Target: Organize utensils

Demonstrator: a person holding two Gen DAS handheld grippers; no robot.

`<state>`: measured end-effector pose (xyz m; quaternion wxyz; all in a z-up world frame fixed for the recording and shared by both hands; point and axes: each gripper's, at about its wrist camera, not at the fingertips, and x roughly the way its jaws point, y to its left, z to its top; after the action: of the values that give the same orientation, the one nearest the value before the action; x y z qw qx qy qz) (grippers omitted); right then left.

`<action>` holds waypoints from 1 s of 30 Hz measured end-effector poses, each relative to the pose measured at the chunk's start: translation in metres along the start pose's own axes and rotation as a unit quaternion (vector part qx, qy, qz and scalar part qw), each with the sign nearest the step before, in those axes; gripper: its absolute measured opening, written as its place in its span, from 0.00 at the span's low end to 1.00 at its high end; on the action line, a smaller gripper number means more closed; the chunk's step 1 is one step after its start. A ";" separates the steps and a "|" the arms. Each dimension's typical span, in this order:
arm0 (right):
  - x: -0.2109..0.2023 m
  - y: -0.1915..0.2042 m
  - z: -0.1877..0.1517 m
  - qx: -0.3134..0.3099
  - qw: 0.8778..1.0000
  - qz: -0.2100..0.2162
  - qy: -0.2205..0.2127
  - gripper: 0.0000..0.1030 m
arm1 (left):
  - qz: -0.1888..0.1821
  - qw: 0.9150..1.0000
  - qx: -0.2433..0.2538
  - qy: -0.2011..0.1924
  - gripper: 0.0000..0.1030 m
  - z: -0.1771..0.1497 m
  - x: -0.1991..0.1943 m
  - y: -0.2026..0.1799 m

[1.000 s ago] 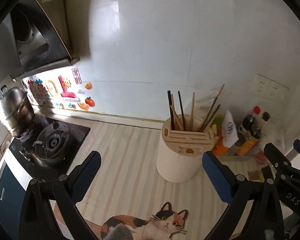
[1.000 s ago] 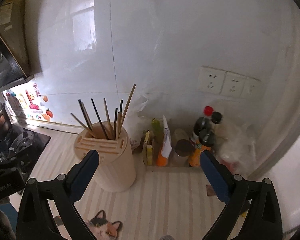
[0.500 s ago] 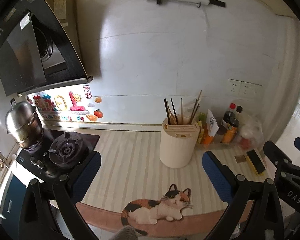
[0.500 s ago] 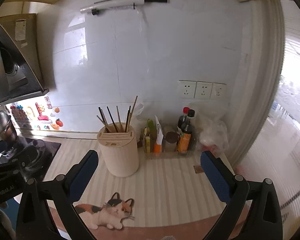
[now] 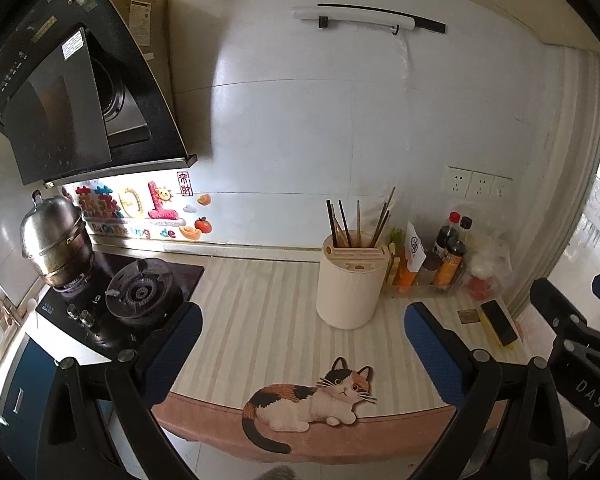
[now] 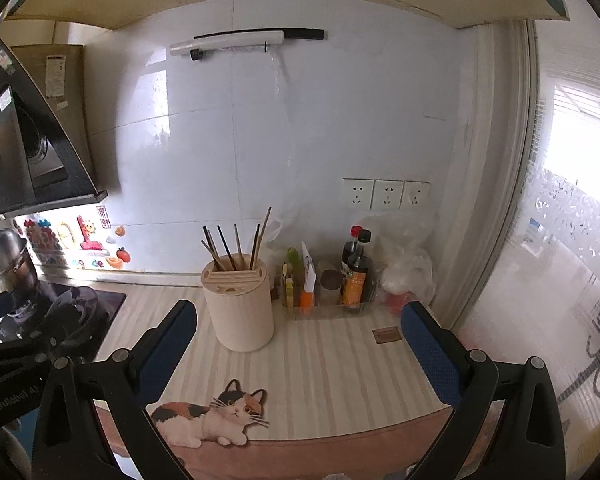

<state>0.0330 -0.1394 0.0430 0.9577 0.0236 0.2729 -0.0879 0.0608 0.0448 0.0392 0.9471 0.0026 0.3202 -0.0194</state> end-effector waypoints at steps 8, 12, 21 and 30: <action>0.008 -0.010 0.012 -0.008 1.000 0.005 0.019 1.00 | 0.009 1.000 -0.007 0.013 1.00 0.003 0.003 -0.008; 0.010 -0.011 0.014 -0.010 1.000 0.008 0.021 1.00 | 0.018 1.000 -0.011 0.017 1.00 0.003 0.005 -0.009; 0.013 -0.008 0.017 -0.018 0.999 0.019 0.023 1.00 | 0.029 0.999 -0.009 0.016 1.00 0.004 0.006 -0.012; 0.015 -0.007 0.018 -0.016 0.999 0.024 0.026 1.00 | 0.032 0.999 -0.004 0.014 1.00 0.008 0.006 -0.014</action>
<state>0.0534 -0.1500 0.0500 0.9523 0.0168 0.2988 -0.0598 0.0701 0.0309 0.0418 0.9428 0.0091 0.3329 0.0121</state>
